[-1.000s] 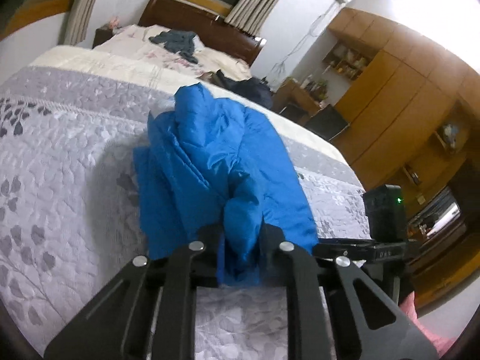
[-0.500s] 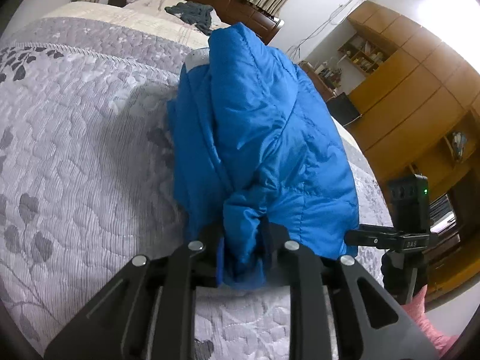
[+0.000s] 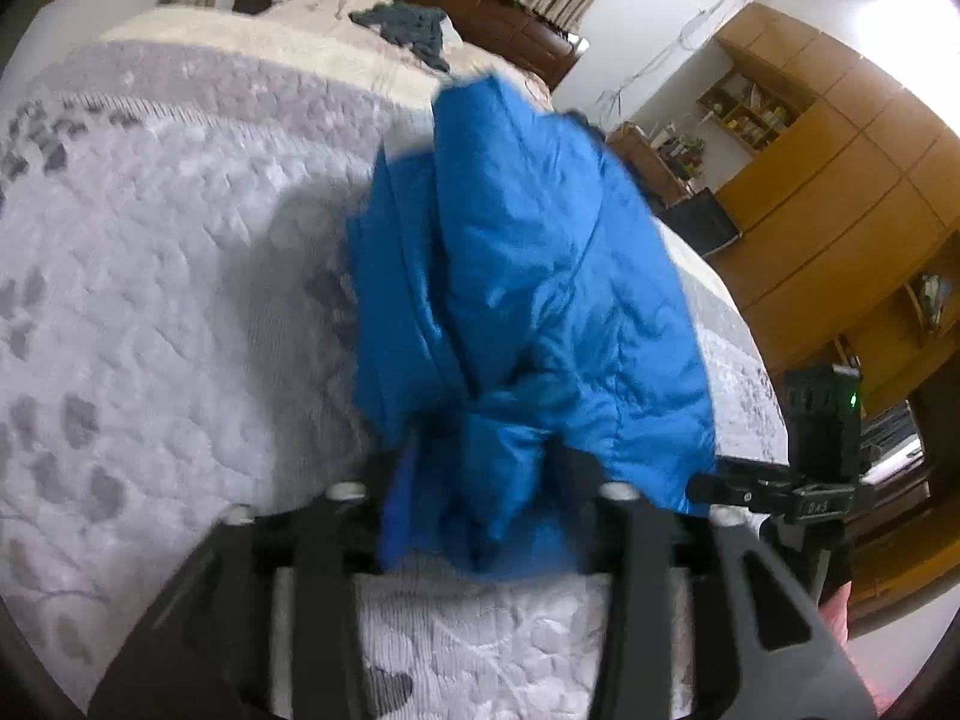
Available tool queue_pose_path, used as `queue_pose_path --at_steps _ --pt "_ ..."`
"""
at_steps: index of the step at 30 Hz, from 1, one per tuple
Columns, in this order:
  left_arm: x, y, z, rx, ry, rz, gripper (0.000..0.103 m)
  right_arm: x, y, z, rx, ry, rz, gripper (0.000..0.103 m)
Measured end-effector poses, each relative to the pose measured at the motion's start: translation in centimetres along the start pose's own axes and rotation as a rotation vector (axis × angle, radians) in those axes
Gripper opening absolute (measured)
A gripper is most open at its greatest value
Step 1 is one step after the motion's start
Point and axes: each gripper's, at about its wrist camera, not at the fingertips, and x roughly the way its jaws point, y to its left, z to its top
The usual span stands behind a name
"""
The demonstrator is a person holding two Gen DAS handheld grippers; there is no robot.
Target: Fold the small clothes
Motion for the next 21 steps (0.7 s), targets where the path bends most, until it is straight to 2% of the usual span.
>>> queue_pose_path --at_steps 5,8,11,14,16,18,21 --pt "-1.7 -1.5 3.3 0.023 -0.079 -0.006 0.055 -1.7 0.0 0.7 0.004 -0.030 -0.008 0.078" --pt "0.1 -2.1 6.6 0.022 -0.080 0.050 0.056 -1.8 -0.3 0.9 0.010 -0.036 -0.007 0.078" --pt "2.1 -1.3 9.1 -0.025 -0.080 0.087 0.055 -1.8 -0.9 0.9 0.018 -0.033 0.004 0.078" --pt "4.3 -0.4 10.3 -0.055 -0.043 0.128 0.055 -1.8 -1.8 1.0 0.028 -0.031 0.027 0.078" --pt "5.6 1.0 10.2 -0.094 0.003 0.103 0.056 -1.8 -2.1 1.0 0.023 -0.032 0.028 0.078" --pt "6.4 2.6 10.0 -0.127 0.032 0.083 0.064 -1.9 -2.1 1.1 0.018 -0.034 0.028 0.079" --pt "7.5 4.3 9.1 -0.172 0.068 0.049 0.069 -1.7 -2.1 1.3 0.019 -0.033 0.027 0.079"
